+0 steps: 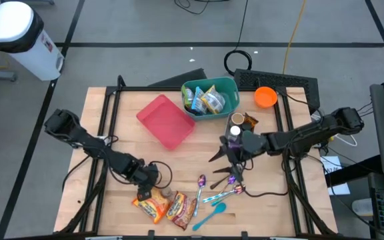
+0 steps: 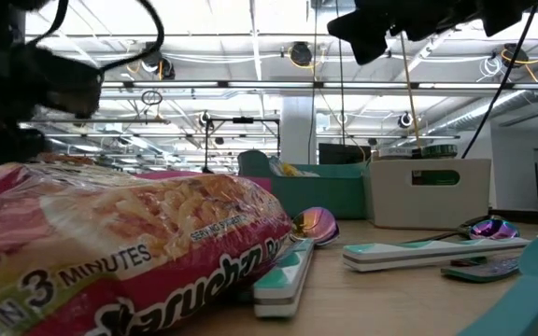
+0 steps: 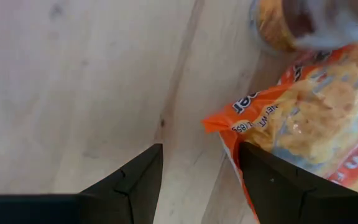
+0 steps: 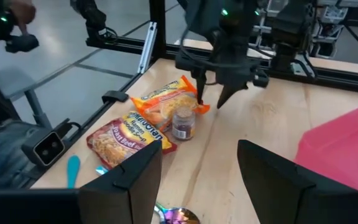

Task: Pick & Place Food Item
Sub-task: Put the orange noodle pack into the green bin

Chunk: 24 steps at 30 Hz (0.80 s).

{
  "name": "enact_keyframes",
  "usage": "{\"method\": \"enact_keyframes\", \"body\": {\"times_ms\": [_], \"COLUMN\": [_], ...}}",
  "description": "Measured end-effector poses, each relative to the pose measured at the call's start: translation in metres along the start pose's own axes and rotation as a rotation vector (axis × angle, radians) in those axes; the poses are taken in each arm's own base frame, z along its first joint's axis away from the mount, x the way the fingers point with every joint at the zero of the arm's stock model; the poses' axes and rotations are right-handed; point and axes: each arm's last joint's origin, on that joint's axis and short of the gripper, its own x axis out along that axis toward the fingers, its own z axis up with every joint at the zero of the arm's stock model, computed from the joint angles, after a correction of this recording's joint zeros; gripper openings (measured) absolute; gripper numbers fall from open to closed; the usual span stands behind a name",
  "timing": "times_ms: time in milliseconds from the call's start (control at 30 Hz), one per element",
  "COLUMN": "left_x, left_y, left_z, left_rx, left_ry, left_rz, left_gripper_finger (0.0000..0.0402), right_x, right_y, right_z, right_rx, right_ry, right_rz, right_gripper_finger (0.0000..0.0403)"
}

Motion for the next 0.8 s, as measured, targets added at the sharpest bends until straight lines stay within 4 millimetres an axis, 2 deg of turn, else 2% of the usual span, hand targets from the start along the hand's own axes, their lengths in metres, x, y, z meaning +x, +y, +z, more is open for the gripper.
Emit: {"method": "enact_keyframes", "body": {"times_ms": [167,267,367,500,600,800], "left_x": [0.011,0.013,0.013,0.014,0.008,-0.023], "left_y": [0.007,0.011,0.012,0.015,0.018,0.024], "left_z": [-0.005,-0.007,-0.007,-0.006,-0.007,-0.013], "left_rx": [-0.016,-0.055,-0.061,-0.079,-0.081,-0.085], "left_ry": [-0.013,0.004,0.02,0.022,0.003,-0.089], "left_rz": [-0.063,-0.057,-0.064,-0.053,-0.034,-0.002], "left_gripper_finger": [0.0218,0.0201,0.0152,0.0061,0.0011,0.0004], "right_x": [0.0,0.001,0.001,0.001,0.001,0.001], "right_y": [0.003,0.004,0.004,0.004,0.004,0.004], "right_z": [0.0,0.0,0.0,0.0,0.0,0.0], "right_rx": [-0.005,-0.006,-0.006,-0.013,-0.031,-0.033], "right_ry": [0.0,0.0,0.0,-0.003,-0.003,-0.003], "right_rz": [0.012,0.014,0.014,0.014,0.013,0.01], "right_gripper_finger": [0.0201,0.0201,0.0201,0.0201,0.0201,0.0201]}}
